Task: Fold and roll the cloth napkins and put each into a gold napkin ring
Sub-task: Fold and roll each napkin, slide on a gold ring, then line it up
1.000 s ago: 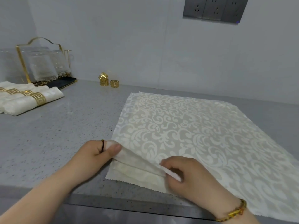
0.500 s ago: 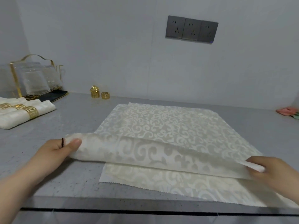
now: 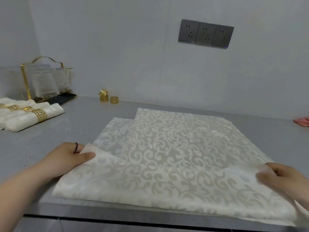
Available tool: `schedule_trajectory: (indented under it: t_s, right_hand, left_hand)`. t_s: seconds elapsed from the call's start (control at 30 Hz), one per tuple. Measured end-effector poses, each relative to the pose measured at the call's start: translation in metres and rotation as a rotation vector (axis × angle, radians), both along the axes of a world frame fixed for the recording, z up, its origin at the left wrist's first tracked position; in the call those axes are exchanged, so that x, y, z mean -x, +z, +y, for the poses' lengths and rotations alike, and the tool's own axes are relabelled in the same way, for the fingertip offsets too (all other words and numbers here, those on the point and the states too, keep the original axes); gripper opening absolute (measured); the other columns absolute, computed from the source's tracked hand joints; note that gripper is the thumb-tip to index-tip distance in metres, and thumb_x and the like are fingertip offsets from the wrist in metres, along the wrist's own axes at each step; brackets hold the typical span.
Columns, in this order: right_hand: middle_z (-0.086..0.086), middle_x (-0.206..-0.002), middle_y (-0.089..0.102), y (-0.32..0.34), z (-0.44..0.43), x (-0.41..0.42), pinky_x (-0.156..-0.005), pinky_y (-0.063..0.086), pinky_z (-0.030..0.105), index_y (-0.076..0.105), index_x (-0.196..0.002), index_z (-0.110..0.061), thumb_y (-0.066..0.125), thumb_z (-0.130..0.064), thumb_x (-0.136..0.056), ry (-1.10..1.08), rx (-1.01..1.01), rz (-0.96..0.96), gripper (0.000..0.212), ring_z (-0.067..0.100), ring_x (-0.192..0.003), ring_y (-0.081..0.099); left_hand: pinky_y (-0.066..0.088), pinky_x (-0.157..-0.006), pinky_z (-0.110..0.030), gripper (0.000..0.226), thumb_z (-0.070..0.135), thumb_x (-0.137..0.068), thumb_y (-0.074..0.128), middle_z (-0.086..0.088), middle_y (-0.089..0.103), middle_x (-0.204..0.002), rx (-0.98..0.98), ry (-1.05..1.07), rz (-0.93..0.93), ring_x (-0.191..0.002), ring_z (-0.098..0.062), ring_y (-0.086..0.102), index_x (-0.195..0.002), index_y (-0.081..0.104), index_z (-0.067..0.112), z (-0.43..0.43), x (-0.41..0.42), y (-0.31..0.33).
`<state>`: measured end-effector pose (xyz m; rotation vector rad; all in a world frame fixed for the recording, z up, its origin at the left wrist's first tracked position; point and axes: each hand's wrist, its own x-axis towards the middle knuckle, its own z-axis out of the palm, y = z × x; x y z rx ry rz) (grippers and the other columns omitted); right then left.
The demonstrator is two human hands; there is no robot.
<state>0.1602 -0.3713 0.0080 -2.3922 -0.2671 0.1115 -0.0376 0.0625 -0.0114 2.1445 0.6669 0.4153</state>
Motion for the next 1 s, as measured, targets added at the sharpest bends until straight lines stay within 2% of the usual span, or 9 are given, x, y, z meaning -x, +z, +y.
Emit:
schedule_trajectory:
  t_s: [0.07,0.17,0.23,0.3,0.43,0.73,0.83,0.93,1.0]
  right_hand:
    - [-0.002,-0.043,0.042,-0.001,0.004,-0.005,-0.055,0.027,0.028,0.061,-0.058,-0.001,0.065,-0.009,-0.080,-0.036,0.036,0.003,0.024,0.017,-0.048,0.039]
    - [0.006,-0.051,0.049,-0.004,0.011,-0.016,-0.058,0.032,0.030,0.062,-0.065,0.006,0.063,-0.010,-0.082,-0.076,0.047,0.002,0.023,0.021,-0.054,0.046]
    - [0.009,-0.054,0.050,-0.005,0.018,-0.024,-0.059,0.033,0.030,0.060,-0.067,0.009,0.062,-0.010,-0.082,-0.110,0.065,-0.004,0.024,0.023,-0.056,0.047]
    - [0.010,-0.054,0.048,-0.006,0.027,-0.030,-0.055,0.031,0.030,0.053,-0.061,0.007,0.060,-0.009,-0.082,-0.133,0.090,-0.024,0.027,0.024,-0.054,0.043]
    - [0.008,-0.052,0.039,-0.009,0.044,-0.042,-0.051,0.024,0.030,0.034,-0.056,-0.007,0.056,-0.008,-0.085,-0.158,0.147,-0.110,0.036,0.022,-0.051,0.035]
    - [0.008,-0.064,0.051,-0.019,0.057,-0.061,-0.053,0.030,0.029,0.039,-0.063,-0.010,0.048,-0.014,-0.089,-0.140,0.380,-0.145,0.028,0.020,-0.060,0.045]
    - [0.006,-0.065,0.050,-0.021,0.056,-0.062,-0.054,0.031,0.029,0.038,-0.063,-0.012,0.047,-0.016,-0.091,-0.133,0.399,-0.164,0.030,0.019,-0.061,0.045]
    - [0.004,-0.066,0.050,-0.020,0.056,-0.064,-0.054,0.031,0.029,0.037,-0.064,-0.013,0.046,-0.018,-0.093,-0.115,0.431,-0.163,0.031,0.018,-0.061,0.045]
    - [0.004,-0.065,0.049,-0.019,0.057,-0.066,-0.053,0.031,0.027,0.036,-0.063,-0.014,0.046,-0.017,-0.093,-0.096,0.442,-0.161,0.032,0.017,-0.060,0.044]
  left_hand:
    - [0.041,-0.062,-0.030,0.030,0.019,-0.081,0.066,-0.028,0.065,-0.075,-0.041,-0.012,0.049,-0.072,-0.040,0.063,-0.078,0.067,-0.010,0.007,-0.007,0.000]
    - [0.035,-0.059,-0.029,0.036,0.018,-0.080,0.068,-0.023,0.058,-0.064,-0.069,-0.011,0.083,-0.060,-0.025,0.053,-0.072,0.060,-0.016,0.017,-0.020,-0.002]
    - [0.028,-0.054,-0.028,0.039,0.017,-0.080,0.069,-0.011,0.043,-0.052,-0.117,0.014,0.087,-0.053,-0.020,0.042,-0.052,0.049,-0.003,0.021,-0.031,-0.003]
    - [0.023,-0.051,-0.028,0.047,0.017,-0.080,0.068,-0.001,0.033,-0.045,-0.166,0.044,0.084,-0.048,-0.019,0.034,-0.047,0.035,0.010,0.022,-0.041,-0.004]
    - [0.023,-0.052,-0.028,0.047,0.023,-0.081,0.066,-0.001,0.033,-0.046,-0.226,0.096,0.107,-0.049,-0.019,0.035,-0.050,0.032,0.014,0.027,-0.056,-0.007]
    - [0.027,-0.053,-0.026,0.042,0.036,-0.083,0.063,0.000,0.041,-0.050,-0.328,0.123,0.228,-0.052,-0.018,0.042,-0.053,0.039,0.017,0.033,-0.076,-0.007]
    - [0.032,-0.057,-0.026,0.028,0.037,-0.082,0.063,0.004,0.050,-0.062,-0.279,0.119,0.202,-0.062,-0.015,0.047,-0.066,0.050,0.019,0.034,-0.076,-0.008]
    - [0.038,-0.072,-0.030,0.010,0.034,-0.088,0.055,0.000,0.063,-0.090,-0.225,0.165,0.159,-0.081,-0.018,0.051,-0.086,0.058,0.024,0.034,-0.069,-0.001]
    - [0.041,-0.079,-0.032,0.019,0.028,-0.095,0.042,-0.007,0.063,-0.110,-0.285,0.218,0.163,-0.092,-0.024,0.053,-0.101,0.060,0.024,0.026,-0.061,0.010]
